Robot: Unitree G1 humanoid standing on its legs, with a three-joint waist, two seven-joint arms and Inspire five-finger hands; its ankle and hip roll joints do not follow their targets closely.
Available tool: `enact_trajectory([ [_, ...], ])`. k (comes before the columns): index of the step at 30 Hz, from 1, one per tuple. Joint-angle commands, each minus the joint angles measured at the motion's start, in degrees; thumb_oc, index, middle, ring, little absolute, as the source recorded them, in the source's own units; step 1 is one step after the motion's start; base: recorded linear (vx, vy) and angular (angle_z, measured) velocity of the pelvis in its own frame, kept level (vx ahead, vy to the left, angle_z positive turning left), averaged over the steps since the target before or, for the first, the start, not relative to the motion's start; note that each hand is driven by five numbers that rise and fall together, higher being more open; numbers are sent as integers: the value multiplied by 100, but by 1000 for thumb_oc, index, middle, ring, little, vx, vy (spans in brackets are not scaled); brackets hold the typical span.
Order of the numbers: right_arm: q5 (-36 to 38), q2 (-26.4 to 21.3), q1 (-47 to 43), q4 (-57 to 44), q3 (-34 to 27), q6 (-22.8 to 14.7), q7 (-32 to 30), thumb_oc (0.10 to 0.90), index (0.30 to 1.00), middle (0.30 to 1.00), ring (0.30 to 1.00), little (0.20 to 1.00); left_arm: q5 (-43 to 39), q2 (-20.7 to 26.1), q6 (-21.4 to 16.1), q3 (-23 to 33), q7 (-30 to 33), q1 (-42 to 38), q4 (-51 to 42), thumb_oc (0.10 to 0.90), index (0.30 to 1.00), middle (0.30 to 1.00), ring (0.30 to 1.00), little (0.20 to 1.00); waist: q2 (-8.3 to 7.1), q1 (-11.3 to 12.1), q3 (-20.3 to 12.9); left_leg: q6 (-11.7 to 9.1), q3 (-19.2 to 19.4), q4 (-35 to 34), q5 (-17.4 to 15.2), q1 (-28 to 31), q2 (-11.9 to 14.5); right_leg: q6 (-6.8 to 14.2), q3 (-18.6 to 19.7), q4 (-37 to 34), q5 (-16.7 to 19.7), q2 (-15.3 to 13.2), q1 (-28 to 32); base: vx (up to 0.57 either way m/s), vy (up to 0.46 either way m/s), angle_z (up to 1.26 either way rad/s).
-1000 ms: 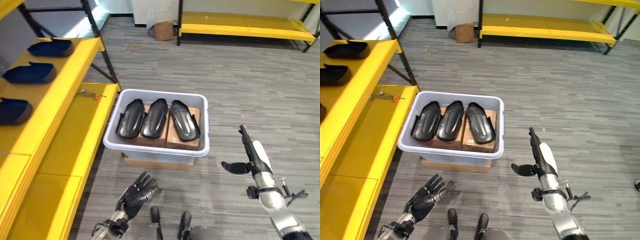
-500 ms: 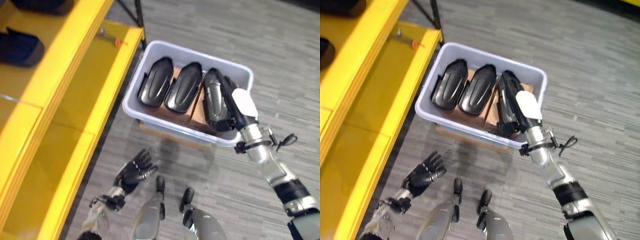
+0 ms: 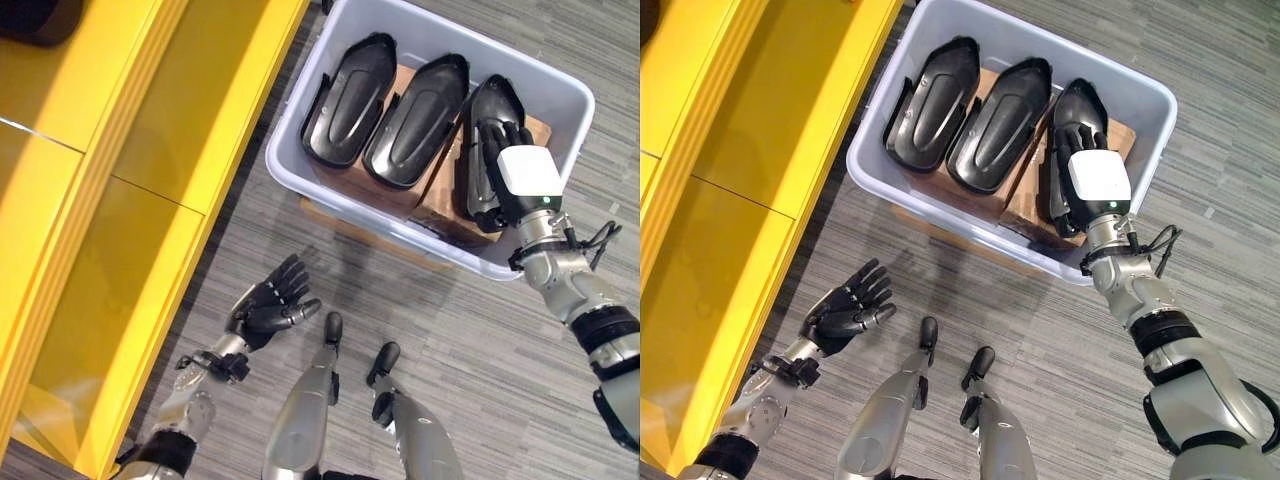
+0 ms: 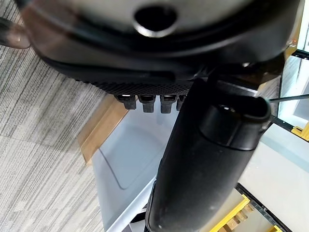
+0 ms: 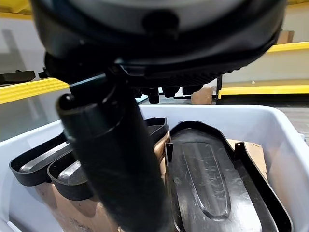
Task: Move parts from the plastic box to the shelf.
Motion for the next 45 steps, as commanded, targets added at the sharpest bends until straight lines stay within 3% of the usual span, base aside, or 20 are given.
enact_trajectory([
  [1,145,-614,-816,77,358,761,-537,900,1000,1000,1000,1000,-352,193,-146,-112,-73,182,-923,900,1000,1000,1000,1000,17,-48,-223,-318,161,678,-453,-430,65,362,579,740,-418,-333,-283,-19,11,-4],
  [4,145,-614,-816,77,358,761,-537,900,1000,1000,1000,1000,-352,193,-146,-112,-73,182,-923,900,1000,1000,1000,1000,17,-47,-223,-318,161,678,-453,-430,65,362,579,740,-418,-333,-283,-2,3,1],
  [8,-14,-635,-547,347,280,698,-306,900,1000,1000,1000,1000,-248,154,7,-166,-103,241,-1041,900,1000,1000,1000,1000,187,-135,-64,-269,187,746,-504,-479,48,341,575,1224,-493,-384,-719,-18,6,-3],
  [18,161,-544,-691,517,399,861,56,900,1000,1000,1000,1000,-244,89,85,-312,-27,270,-1173,900,1000,1000,1000,1000,381,-173,-64,-219,232,697,-464,-655,19,315,574,1657,-587,-380,-1201,-3,3,-1],
  [26,-132,-565,-735,660,522,801,-101,900,1000,1000,1000,1000,-252,-27,87,-435,-48,329,-1212,900,1000,1000,1000,1000,622,-189,-64,-181,242,802,-449,-977,-14,260,552,2104,-705,-409,-1704,-9,19,3],
  [27,-182,-545,-760,697,570,825,-115,900,1000,1000,1000,1000,-254,-29,81,-477,-67,357,-1191,900,1000,1000,1000,1000,620,-201,-64,-212,217,843,-580,-910,-56,313,599,2221,-861,-451,-1677,49,8,2],
  [35,-183,-574,-1038,820,714,825,44,900,1000,1000,1000,1000,-214,-10,96,-565,-59,397,-1247,900,1000,1000,1000,1000,717,-147,-64,-189,183,1016,-590,-1214,-77,285,584,2573,-945,-478,-2030,2,-3,3],
  [40,-3,-523,-1182,1001,832,1021,200,900,1000,1000,1000,1000,-158,4,128,-603,-16,445,-1333,900,1000,1000,1000,1000,788,-78,-64,-165,158,1251,-638,-1548,-97,240,558,2918,-1055,-519,-2370,-13,-17,3],
  [45,208,-467,-1273,1388,889,1045,732,900,1000,1000,1000,1000,-104,60,215,-586,-11,537,-1484,900,1000,1000,1000,1000,894,9,-64,-139,97,1551,-702,-1936,-122,176,530,3347,-1186,-598,-2766,-14,-26,6],
])
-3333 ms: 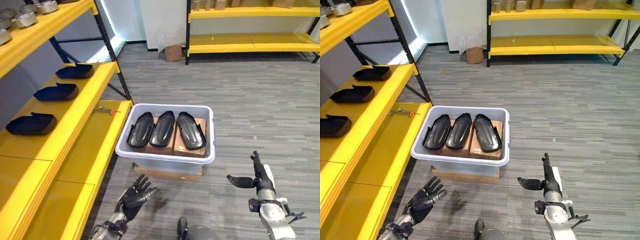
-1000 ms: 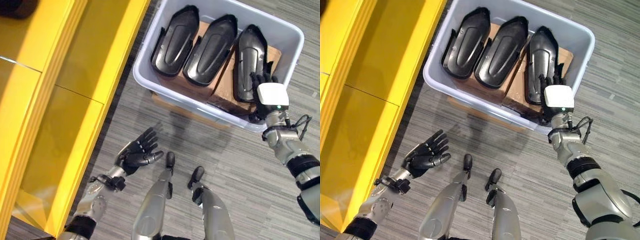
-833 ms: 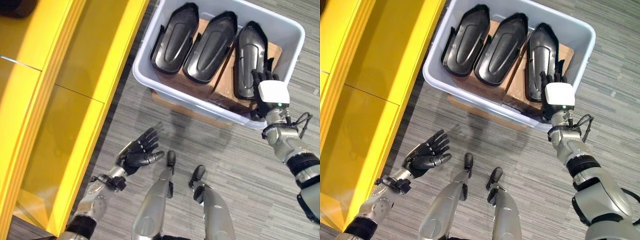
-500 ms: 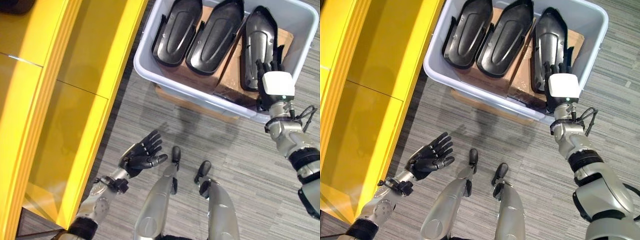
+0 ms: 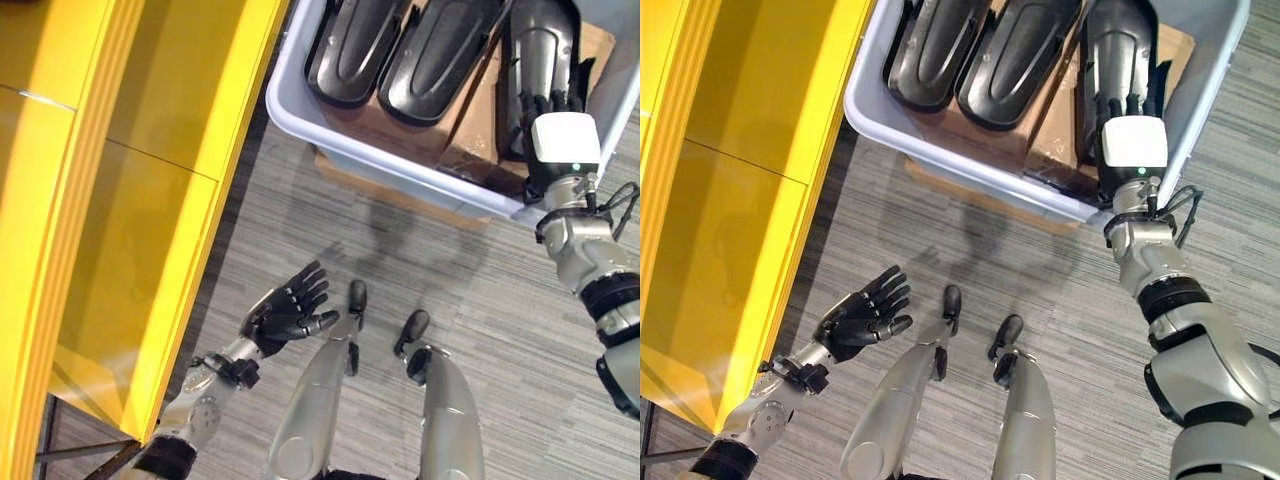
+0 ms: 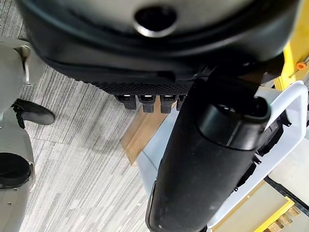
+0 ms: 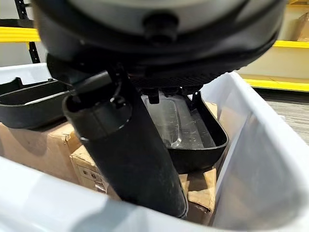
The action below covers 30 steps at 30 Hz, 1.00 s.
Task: Move parts from the plastic box to the shelf.
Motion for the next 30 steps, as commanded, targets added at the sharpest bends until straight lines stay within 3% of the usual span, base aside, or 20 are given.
enact_trajectory([
  [1,305,-346,37,257,408,-38,452,900,1000,1000,1000,1000,-106,-81,-128,-147,-155,275,-659,900,1000,1000,1000,1000,416,117,-145,-205,62,380,-681,-131,111,322,281,478,-291,147,-236,-9,-35,4],
  [3,401,-335,38,346,439,-16,610,822,890,890,890,890,-95,-77,-96,-132,-153,290,-686,900,1000,1000,1000,1000,430,129,-145,-205,54,404,-673,-197,108,314,276,519,-299,140,-300,0,0,0],
  [4,552,-349,77,449,439,-8,658,639,635,635,635,635,-85,-54,-79,-122,-140,322,-742,900,1000,1000,1000,1000,442,142,-145,-200,40,420,-667,-249,106,306,273,557,-308,142,-356,-4,-17,4],
  [5,552,-349,77,449,439,-8,658,639,635,635,635,635,-85,-54,-79,-122,-140,322,-742,900,1000,1000,1000,1000,442,142,-145,-200,40,420,-667,-249,106,306,273,557,-308,142,-356,-12,-49,6],
  [8,775,-274,146,824,328,-26,888,527,478,478,478,478,-85,-2,5,-62,-199,355,-820,900,1000,1000,1000,1000,484,181,-145,-191,20,506,-671,-419,111,292,272,642,-320,130,-522,-12,-46,4],
  [9,930,-251,187,962,261,-35,967,400,300,300,300,300,-78,14,55,-42,-213,356,-843,900,1000,1000,1000,1000,499,193,-145,-190,7,562,-675,-506,112,287,266,703,-330,120,-605,-5,-34,3],
  [13,1012,-205,235,1149,150,40,1503,400,300,300,300,300,-92,44,168,5,-167,329,-909,900,1000,1000,1000,1000,533,205,-145,-181,-12,719,-709,-715,126,264,278,875,-376,89,-830,-14,-28,0],
  [16,970,-160,379,1265,20,-127,1293,400,300,300,300,300,-89,62,214,0,-200,330,-937,900,1000,1000,1000,1000,557,199,-145,-172,-37,887,-750,-860,136,247,309,1039,-407,64,-990,-7,-15,0],
  [24,416,116,989,1027,-208,-528,-101,400,300,300,300,300,-172,-48,-23,-76,-370,297,-815,900,1000,1000,1000,1000,541,66,-145,-167,-40,961,-809,-836,138,256,413,1010,-399,142,-964,-4,3,0],
  [26,74,339,1424,744,-311,-523,-843,400,300,300,300,300,-249,-96,-192,-115,-379,281,-727,900,1000,1000,1000,1000,505,-63,-145,-176,15,838,-795,-680,149,273,488,831,-331,238,-824,-17,15,-1],
  [30,-252,414,1683,391,-320,-540,-1364,400,300,300,300,300,-283,-134,-355,-135,-401,257,-607,900,1000,1000,1000,1000,458,-181,-145,-187,46,662,-756,-461,160,301,566,604,-251,347,-637,-26,21,-7],
])
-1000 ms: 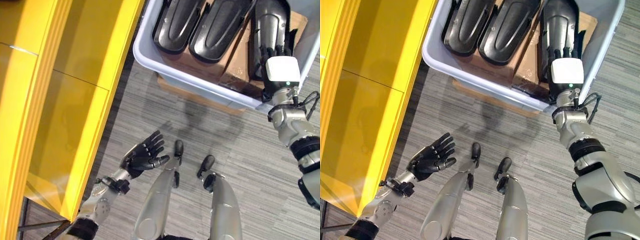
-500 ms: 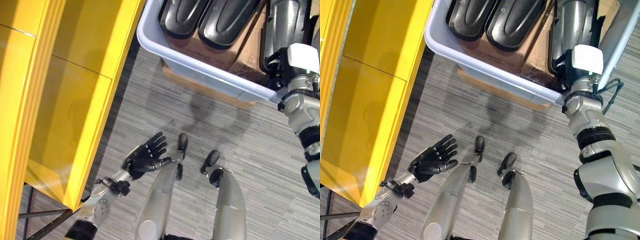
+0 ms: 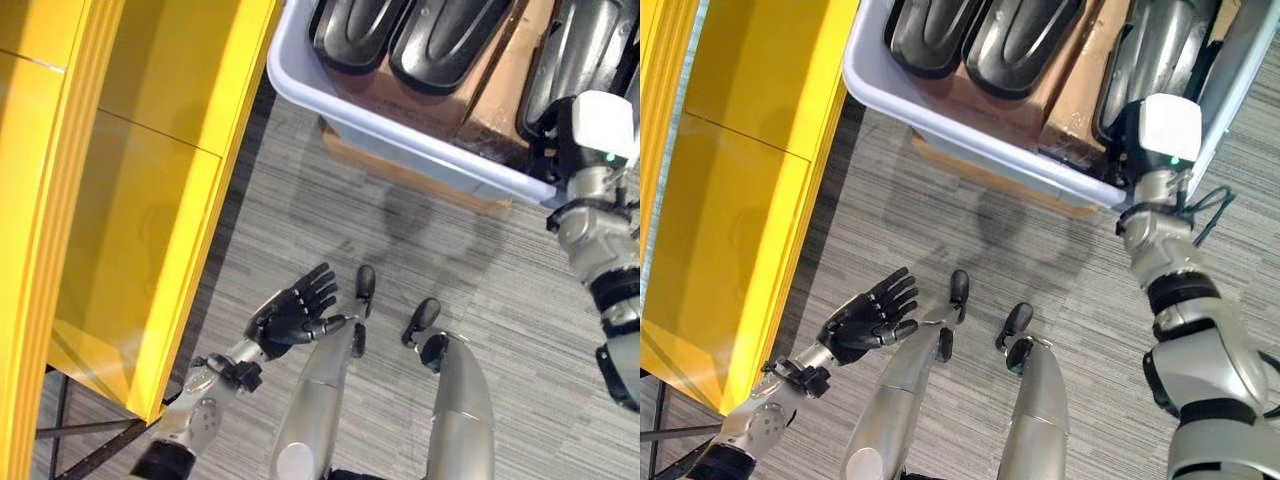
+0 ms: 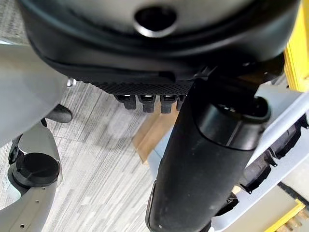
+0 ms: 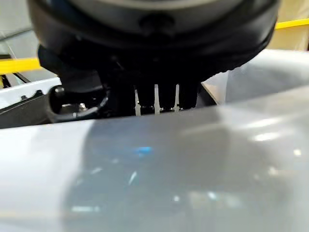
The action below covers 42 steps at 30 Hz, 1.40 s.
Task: Move parts from the plastic box to the shelf.
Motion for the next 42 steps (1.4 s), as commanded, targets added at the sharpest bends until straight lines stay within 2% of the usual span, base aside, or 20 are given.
enact_trajectory([
  [1,-574,-1,1128,150,485,-15,-524,400,300,300,300,300,-312,-154,-566,-129,-362,95,-209,900,1000,1000,1000,1000,365,-146,-105,-215,10,-293,-482,353,96,469,450,-125,-21,432,97,-17,6,-11],
  [5,-753,-95,1119,-225,549,-90,-750,400,300,300,300,300,-355,-144,-628,-130,-326,72,-162,900,1000,1000,1000,1000,299,-213,-105,-235,23,-432,-464,598,119,495,492,-318,32,502,328,-24,-1,-7],
  [8,-942,-236,1040,-739,555,-318,-835,400,300,300,300,300,-347,-135,-602,-63,-312,57,-112,900,1000,1000,1000,1000,193,-266,-105,-267,22,-614,-440,971,147,540,518,-590,104,551,701,-40,-20,-12],
  [9,-1019,-306,983,-986,532,-385,-874,400,300,300,300,300,-341,-129,-593,-13,-320,16,-113,900,1000,1000,1000,1000,175,-264,-105,-248,46,-730,-283,1005,204,505,485,-769,290,597,742,-87,-24,-19],
  [10,-1154,-403,1020,-1418,477,-429,-914,400,300,300,300,300,-325,-123,-587,46,-347,61,-117,900,1000,1000,1000,1000,111,-294,-105,-264,61,-844,-270,1243,226,533,510,-936,327,602,978,-83,-15,-16],
  [12,-1155,-404,1027,-1423,472,-428,-912,400,300,300,300,300,-325,-122,-587,43,-347,63,-118,900,1000,1000,1000,1000,112,-291,-105,-265,61,-849,-269,1250,227,534,510,-942,329,603,985,-5,-4,-22],
  [14,-1427,-551,1225,-2401,180,-460,-931,400,300,300,300,300,-330,-120,-615,167,-446,183,-91,900,1000,1000,1000,1000,-27,-376,-105,-295,89,-1056,-270,1809,247,582,571,-1274,388,600,1541,20,7,-14],
  [18,-1857,-632,1438,-3277,-226,-429,-824,400,300,300,300,300,-347,-142,-519,365,-597,284,-63,900,1000,1000,1000,1000,-157,-436,-139,-333,112,-1301,-290,2511,265,652,635,-1660,434,564,2255,48,5,-12],
  [25,-2009,-859,1533,-3746,-574,-425,-369,400,300,300,300,300,-106,-267,-353,478,-950,616,48,900,1000,1000,1000,1000,-278,-384,-740,-405,52,-1656,-287,3246,275,629,558,-2262,455,555,3211,122,11,-7],
  [33,-1760,-897,1719,-4047,-902,-656,-127,400,300,300,300,300,-7,-327,-308,525,-1045,812,136,900,1000,1000,1000,1000,-373,-389,-1163,-419,15,-1879,-303,3701,269,631,537,-2595,457,585,3795,112,9,2],
  [36,-1621,-781,2049,-4462,-1119,-922,121,400,300,300,300,300,46,-405,-282,627,-1032,981,180,900,1000,1000,1000,1000,-453,-410,-1394,-422,6,-1927,-336,3894,271,631,506,-2714,444,576,4062,120,-14,5],
  [37,-1406,-655,2343,-4908,-1287,-1160,362,400,300,300,300,300,136,-491,-245,718,-950,1084,197,900,1000,1000,1000,1000,-509,-436,-1577,-430,-7,-1934,-364,4010,285,625,478,-2779,430,563,4239,111,-30,8],
  [42,-812,-319,2901,-5718,-1468,-1644,880,400,300,300,300,300,236,-667,-266,888,-715,1253,249,900,1000,1000,1000,1000,-568,-458,-1875,-447,-49,-1943,-419,4246,321,596,403,-2879,415,551,4514,44,-57,2],
])
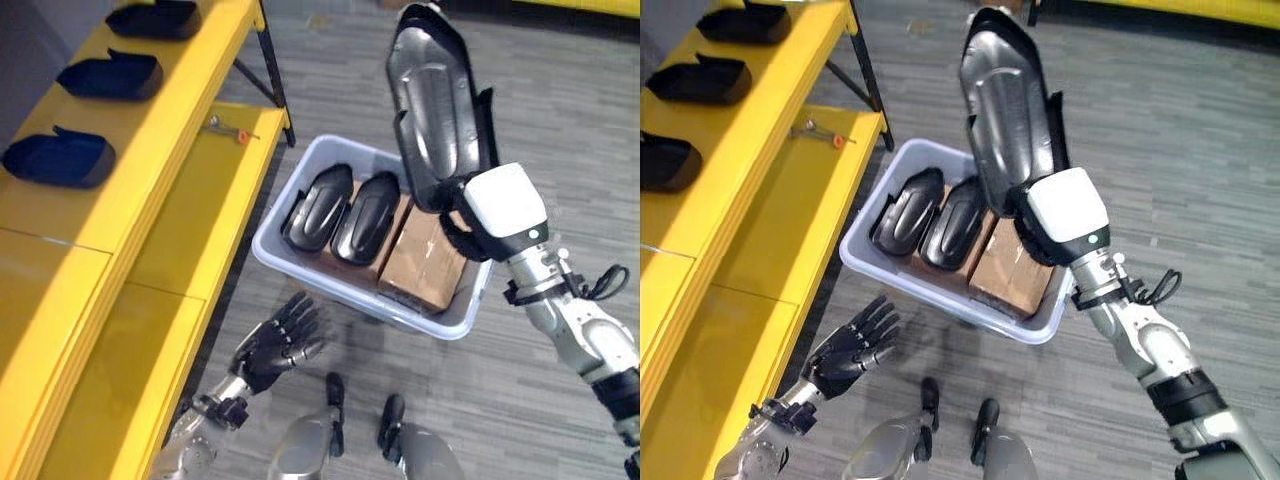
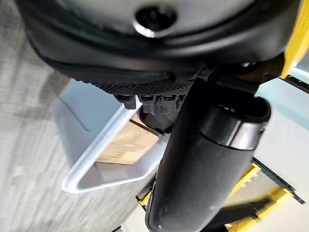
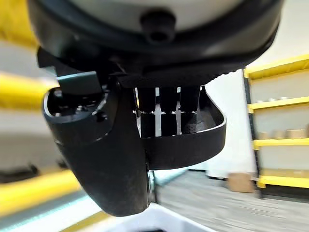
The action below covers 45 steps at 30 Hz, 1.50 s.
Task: Move parts from the plastic box to the shelf.
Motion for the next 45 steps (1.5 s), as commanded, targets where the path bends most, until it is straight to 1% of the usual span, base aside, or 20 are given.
enact_trajectory([
  [1,684,154,-381,-519,-318,-455,-21,400,300,300,300,300,-12,53,-269,-41,-68,178,-183,900,1000,1000,1000,1000,-257,30,-993,-371,-253,338,-542,60,185,280,227,58,-223,-175,232,5,-58,3],
  [5,639,438,-307,-742,-44,-644,169,400,300,300,300,300,-20,-68,-395,21,112,355,-112,900,1000,1000,1000,1000,-233,139,-1082,-394,-441,304,-534,162,201,208,178,-16,-250,-140,385,-23,-99,6],
  [7,635,630,-451,-806,274,-721,273,400,300,300,300,300,-154,-141,-641,56,233,536,-69,900,1000,1000,1000,1000,-189,276,-1071,-446,-628,207,-429,154,249,142,92,-40,-289,-95,458,-88,-92,17],
  [9,604,680,-467,-858,326,-619,289,400,300,300,300,300,-152,-183,-716,63,155,570,8,900,1000,1000,1000,1000,-167,286,-1072,-500,-398,198,-339,107,342,128,-77,-62,-292,-125,501,-102,-32,24],
  [10,580,718,-451,-940,305,-490,355,400,300,300,300,300,-131,-204,-693,39,33,546,54,900,1000,1000,1000,1000,-158,262,-1069,-541,-135,223,-277,41,436,125,-261,-77,-285,-171,532,-197,-5,31],
  [11,478,723,-370,-1010,247,-371,346,400,300,300,300,300,5,-209,-668,-11,-158,481,128,900,1000,1000,1000,1000,-173,195,-1052,-575,499,382,-284,-43,596,142,-597,-77,-271,-294,564,-194,6,51],
  [14,425,679,-285,-1049,209,-353,311,400,300,300,300,300,54,-185,-715,-90,-278,392,199,900,1000,1000,1000,1000,-207,106,-1054,-613,968,475,-410,23,759,205,-832,8,-357,-424,576,-123,54,116],
  [17,589,583,-321,-1014,213,-498,274,400,300,300,300,300,-135,-165,-791,-140,-75,198,217,900,1000,1000,1000,1000,-302,6,-1032,-599,1314,788,-510,97,1145,190,-1018,237,-354,-625,454,-144,187,119],
  [21,710,544,-367,-946,242,-668,257,400,300,300,300,300,-189,-148,-765,-118,96,118,136,900,1000,1000,1000,1000,-334,21,-1073,-699,1163,786,-332,243,1412,203,-1001,353,-352,-736,398,-57,217,59],
  [25,785,511,-377,-948,254,-725,273,400,300,300,300,300,-239,-126,-727,-111,153,137,58,900,1000,1000,1000,1000,-324,39,-1110,-720,1047,618,-329,378,1426,250,-956,367,-326,-804,379,-23,258,33],
  [27,887,501,-312,-1018,264,-662,319,400,300,300,300,300,-212,-46,-763,-155,174,200,7,900,1000,1000,1000,1000,-215,107,-1182,-721,1048,323,-352,462,1233,473,-1064,293,-168,-1072,464,-118,845,24],
  [33,840,679,-226,-1120,290,-625,283,400,300,300,300,300,-55,104,-983,-177,-84,329,104,900,1000,1000,1000,1000,-172,310,-1244,-534,1155,57,-493,585,722,882,-1436,-311,642,-1511,611,-141,466,35],
  [35,742,760,-145,-1170,271,-439,249,400,300,300,300,300,-41,148,-946,-196,-273,229,218,900,1000,1000,1000,1000,-172,327,-1298,-357,958,34,-584,479,465,927,-1227,-229,688,-1628,562,-119,314,34],
  [36,738,771,-129,-1173,264,-421,241,400,300,300,300,300,-25,151,-941,-203,-297,213,231,900,1000,1000,1000,1000,-176,324,-1310,-334,930,30,-595,466,434,929,-1187,-209,684,-1640,556,-57,250,52],
  [37,652,831,16,-1179,203,-333,164,400,300,300,300,300,28,161,-892,-254,-450,146,275,900,1000,1000,1000,1000,-216,261,-1358,-200,746,23,-665,402,264,942,-822,-84,716,-1626,489,-28,198,62],
  [39,631,851,73,-1186,171,-340,161,400,300,300,300,300,0,164,-881,-273,-473,130,287,900,1000,1000,1000,1000,-235,233,-1381,-162,687,25,-685,379,218,945,-707,-24,704,-1613,448,-32,176,71],
  [40,603,833,273,-1228,65,-345,90,400,300,300,300,300,0,191,-753,-304,-535,37,270,900,1000,1000,1000,1000,-273,113,-1415,19,534,19,-639,266,92,855,-310,229,674,-1339,300,-39,155,82],
  [43,656,785,381,-1264,-12,-379,98,400,300,300,300,300,15,211,-666,-366,-420,-85,217,900,1000,1000,1000,1000,-298,-19,-1412,136,356,-61,-670,317,6,837,122,821,653,-959,-34,-1,161,107],
  [44,734,747,334,-1244,-10,-391,153,400,300,300,300,300,-12,216,-649,-432,-370,-184,186,900,1000,1000,1000,1000,-316,-111,-1377,188,213,-114,-711,389,-17,813,362,1058,561,-652,-281,23,119,92],
  [45,750,741,315,-1239,-9,-388,168,400,300,300,300,300,-8,215,-644,-443,-366,-203,175,900,1000,1000,1000,1000,-320,-129,-1365,193,180,-122,-719,405,-23,806,404,1066,529,-596,-310,39,84,49],
])
